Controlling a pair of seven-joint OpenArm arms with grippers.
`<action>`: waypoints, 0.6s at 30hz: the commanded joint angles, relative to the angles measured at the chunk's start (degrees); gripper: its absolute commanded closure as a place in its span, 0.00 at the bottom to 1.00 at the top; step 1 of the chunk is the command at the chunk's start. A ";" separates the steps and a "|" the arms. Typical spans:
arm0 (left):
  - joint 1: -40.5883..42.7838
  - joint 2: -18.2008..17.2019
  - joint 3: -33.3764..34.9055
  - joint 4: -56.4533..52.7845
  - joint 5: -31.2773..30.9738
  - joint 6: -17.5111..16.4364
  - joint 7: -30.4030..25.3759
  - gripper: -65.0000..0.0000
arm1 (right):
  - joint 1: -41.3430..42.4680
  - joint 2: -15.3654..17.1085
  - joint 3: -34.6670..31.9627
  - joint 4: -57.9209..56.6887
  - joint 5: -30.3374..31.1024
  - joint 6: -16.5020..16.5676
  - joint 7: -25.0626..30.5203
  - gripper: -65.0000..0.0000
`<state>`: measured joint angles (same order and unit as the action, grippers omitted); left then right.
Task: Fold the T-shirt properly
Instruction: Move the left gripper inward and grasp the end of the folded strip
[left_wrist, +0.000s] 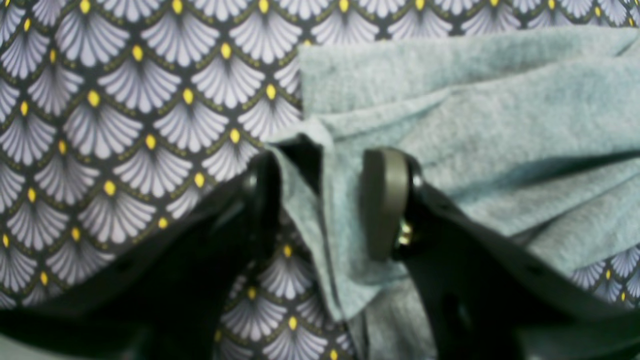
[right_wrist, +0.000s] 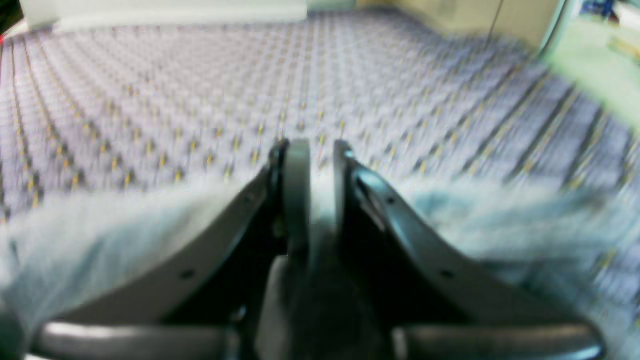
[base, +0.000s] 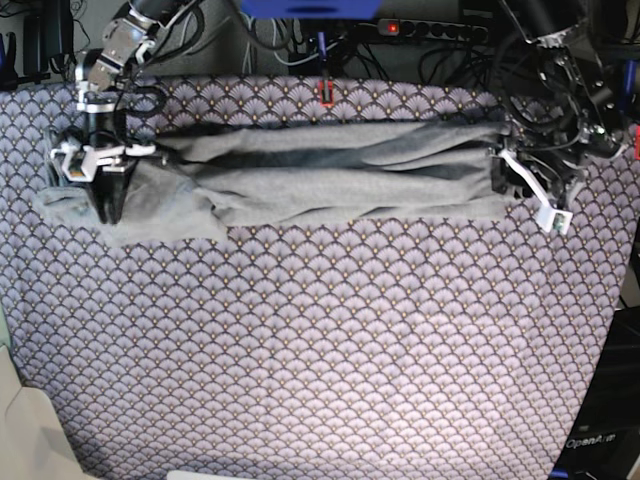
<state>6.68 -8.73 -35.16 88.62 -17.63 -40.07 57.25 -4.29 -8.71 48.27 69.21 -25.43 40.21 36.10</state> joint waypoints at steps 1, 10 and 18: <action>-0.57 -0.89 -0.14 1.27 -0.79 0.07 -0.59 0.59 | 0.38 0.75 0.12 -0.42 0.77 -0.21 1.75 0.90; -3.20 -4.32 -1.37 1.27 -0.97 0.07 -0.42 0.59 | 0.38 4.89 -0.14 -7.63 0.68 -0.21 -9.59 0.90; -5.31 -4.76 -7.17 0.66 -1.05 0.07 4.68 0.59 | 0.29 5.33 -0.05 -7.63 0.68 -0.21 -10.21 0.90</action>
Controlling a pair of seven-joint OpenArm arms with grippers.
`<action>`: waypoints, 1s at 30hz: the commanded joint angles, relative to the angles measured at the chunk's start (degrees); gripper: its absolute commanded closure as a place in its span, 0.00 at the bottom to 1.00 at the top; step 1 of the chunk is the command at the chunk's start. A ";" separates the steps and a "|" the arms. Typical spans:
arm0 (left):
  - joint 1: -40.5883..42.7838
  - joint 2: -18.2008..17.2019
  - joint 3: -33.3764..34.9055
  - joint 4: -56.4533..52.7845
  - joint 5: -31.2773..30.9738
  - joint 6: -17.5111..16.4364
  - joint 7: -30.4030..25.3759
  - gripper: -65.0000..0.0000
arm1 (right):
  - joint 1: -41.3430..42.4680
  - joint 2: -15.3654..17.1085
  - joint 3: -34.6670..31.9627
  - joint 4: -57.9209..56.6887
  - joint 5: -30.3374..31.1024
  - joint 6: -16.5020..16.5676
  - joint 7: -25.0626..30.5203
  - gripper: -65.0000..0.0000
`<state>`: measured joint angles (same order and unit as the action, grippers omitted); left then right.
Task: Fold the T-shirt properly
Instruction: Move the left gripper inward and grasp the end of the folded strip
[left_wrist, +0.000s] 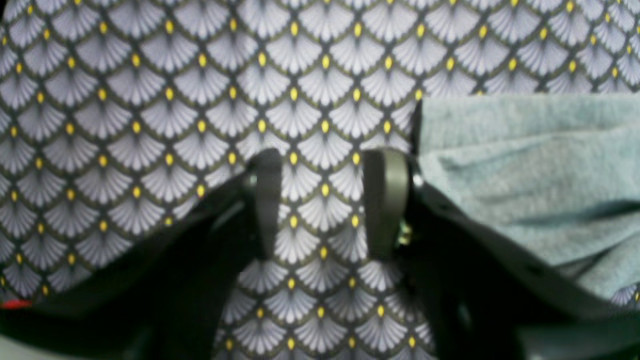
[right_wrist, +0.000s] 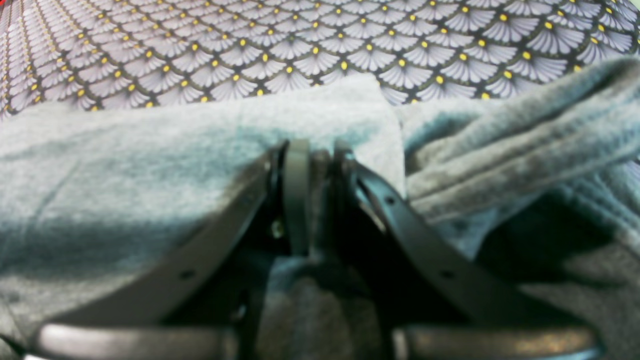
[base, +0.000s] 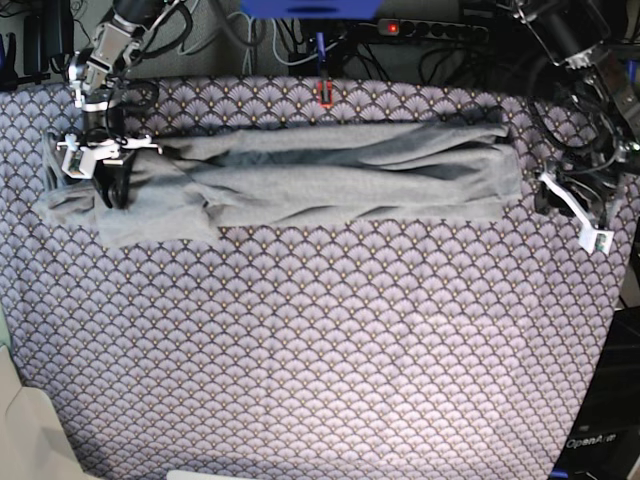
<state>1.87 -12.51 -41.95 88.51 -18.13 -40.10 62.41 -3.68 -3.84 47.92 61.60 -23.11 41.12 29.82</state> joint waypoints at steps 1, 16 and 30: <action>-0.33 -0.72 -0.55 0.68 -0.55 0.10 -0.13 0.59 | -0.41 0.36 0.30 -0.02 -1.63 -1.12 -3.93 0.90; 0.64 1.22 -0.81 1.29 -11.54 0.10 4.97 0.58 | -0.76 0.19 0.12 -0.02 -1.63 -1.12 -3.85 0.90; 2.13 1.13 -11.54 0.50 -19.36 0.10 12.62 0.48 | -0.84 0.54 0.30 0.15 -1.63 -1.12 -3.93 0.90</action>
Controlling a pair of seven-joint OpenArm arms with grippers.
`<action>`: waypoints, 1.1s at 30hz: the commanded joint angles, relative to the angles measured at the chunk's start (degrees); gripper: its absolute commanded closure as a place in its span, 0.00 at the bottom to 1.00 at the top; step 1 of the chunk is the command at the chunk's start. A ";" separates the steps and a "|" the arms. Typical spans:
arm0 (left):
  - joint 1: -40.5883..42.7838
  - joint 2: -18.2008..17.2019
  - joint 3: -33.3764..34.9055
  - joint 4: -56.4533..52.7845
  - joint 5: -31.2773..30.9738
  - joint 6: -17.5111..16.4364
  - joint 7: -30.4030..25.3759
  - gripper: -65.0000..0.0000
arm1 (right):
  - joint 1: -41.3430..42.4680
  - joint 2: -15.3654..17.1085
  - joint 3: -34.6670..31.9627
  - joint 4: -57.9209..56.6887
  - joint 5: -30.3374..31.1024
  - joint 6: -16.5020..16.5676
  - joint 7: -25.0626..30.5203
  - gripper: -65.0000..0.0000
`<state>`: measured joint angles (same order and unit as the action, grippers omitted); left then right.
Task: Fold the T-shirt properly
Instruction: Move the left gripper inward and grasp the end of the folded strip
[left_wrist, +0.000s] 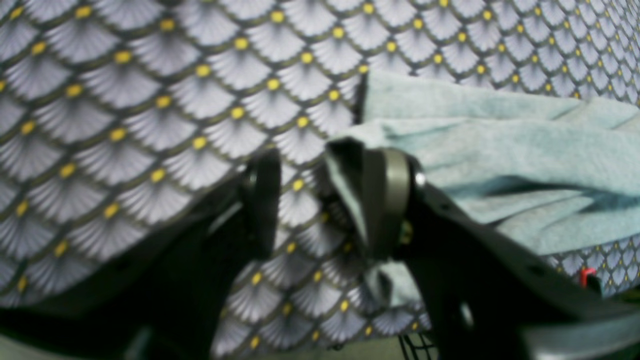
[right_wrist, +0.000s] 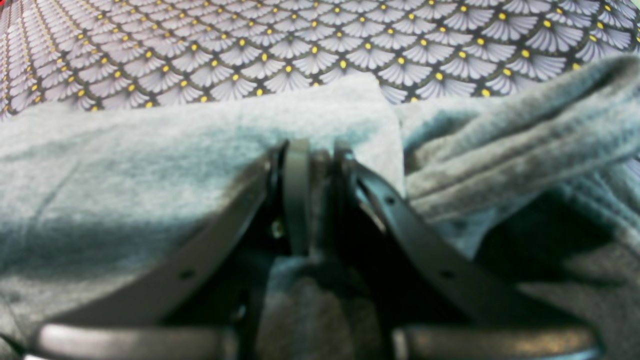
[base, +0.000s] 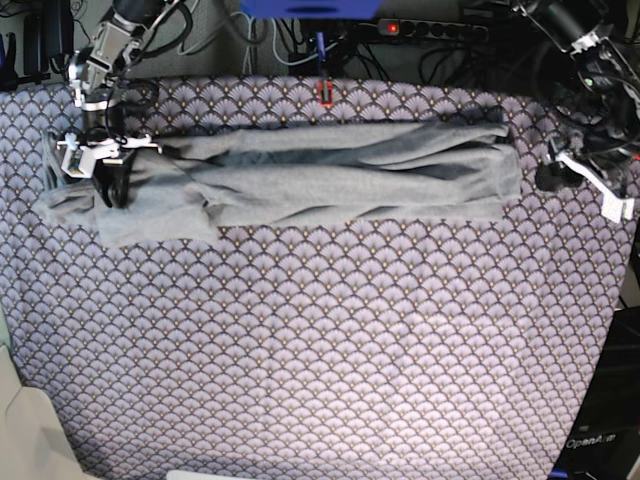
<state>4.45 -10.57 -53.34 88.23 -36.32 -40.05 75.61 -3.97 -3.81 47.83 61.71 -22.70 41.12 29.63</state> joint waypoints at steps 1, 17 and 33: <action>-0.45 -0.82 -0.33 0.79 -1.18 0.05 -0.49 0.41 | -0.56 0.52 0.39 0.05 -2.05 -1.12 -3.74 0.90; -0.80 -0.47 0.11 -8.09 -4.34 0.05 -0.49 0.13 | -1.70 0.43 0.21 0.22 -2.05 -1.12 -3.39 0.90; -3.09 0.77 7.50 -11.61 -12.17 0.05 1.00 0.13 | -1.53 0.34 0.12 0.22 -2.05 -1.12 -3.39 0.90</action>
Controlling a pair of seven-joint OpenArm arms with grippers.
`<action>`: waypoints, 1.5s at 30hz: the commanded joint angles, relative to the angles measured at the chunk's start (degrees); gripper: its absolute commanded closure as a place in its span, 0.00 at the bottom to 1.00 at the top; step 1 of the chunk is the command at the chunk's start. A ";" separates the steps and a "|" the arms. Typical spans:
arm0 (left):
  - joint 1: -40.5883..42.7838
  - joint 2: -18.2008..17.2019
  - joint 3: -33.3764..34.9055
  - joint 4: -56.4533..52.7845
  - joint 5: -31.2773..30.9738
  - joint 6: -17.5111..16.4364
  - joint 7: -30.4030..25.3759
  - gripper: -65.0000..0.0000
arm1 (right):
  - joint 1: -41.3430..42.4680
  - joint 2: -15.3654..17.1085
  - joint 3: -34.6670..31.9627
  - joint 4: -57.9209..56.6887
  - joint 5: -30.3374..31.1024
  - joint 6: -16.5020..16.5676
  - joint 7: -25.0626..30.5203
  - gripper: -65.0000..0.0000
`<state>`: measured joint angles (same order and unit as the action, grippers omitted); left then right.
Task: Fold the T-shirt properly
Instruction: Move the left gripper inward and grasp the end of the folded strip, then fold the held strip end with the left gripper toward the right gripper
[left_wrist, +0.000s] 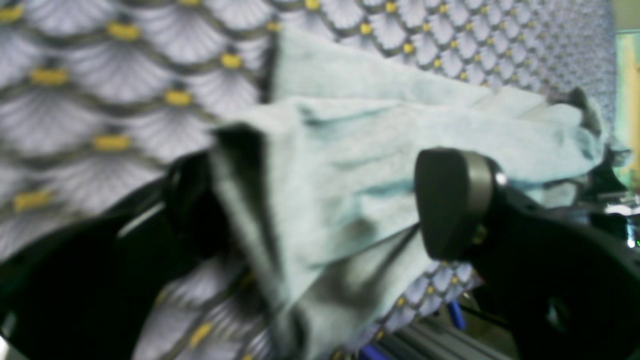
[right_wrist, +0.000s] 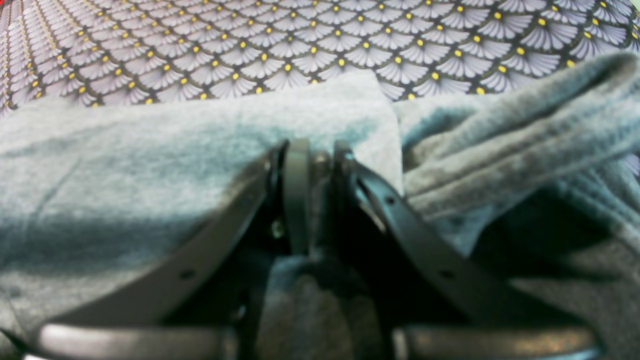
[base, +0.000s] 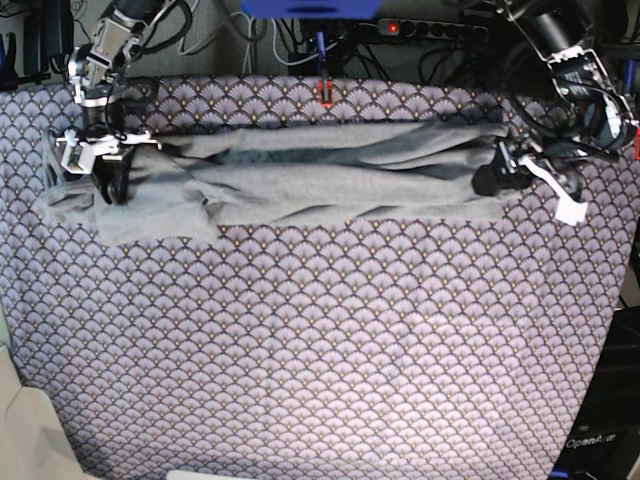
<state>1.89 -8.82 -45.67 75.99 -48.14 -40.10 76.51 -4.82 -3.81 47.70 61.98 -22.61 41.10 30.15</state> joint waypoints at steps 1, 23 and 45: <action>-0.53 -0.90 -0.18 0.01 -0.34 0.10 0.02 0.13 | -0.68 0.34 0.25 -0.04 -2.14 -1.10 -3.91 0.90; -1.76 -1.25 4.75 -4.29 -0.43 0.10 0.11 1.00 | -0.41 0.34 0.25 -0.04 -2.14 -1.10 -3.91 0.90; -5.89 8.25 33.58 7.31 -0.61 0.10 -2.27 1.00 | -0.41 0.52 0.25 -0.04 -2.14 -1.10 -3.91 0.90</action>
<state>-2.98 -0.73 -12.01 82.28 -46.78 -39.64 75.26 -4.67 -3.79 47.66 61.98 -22.48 41.12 30.06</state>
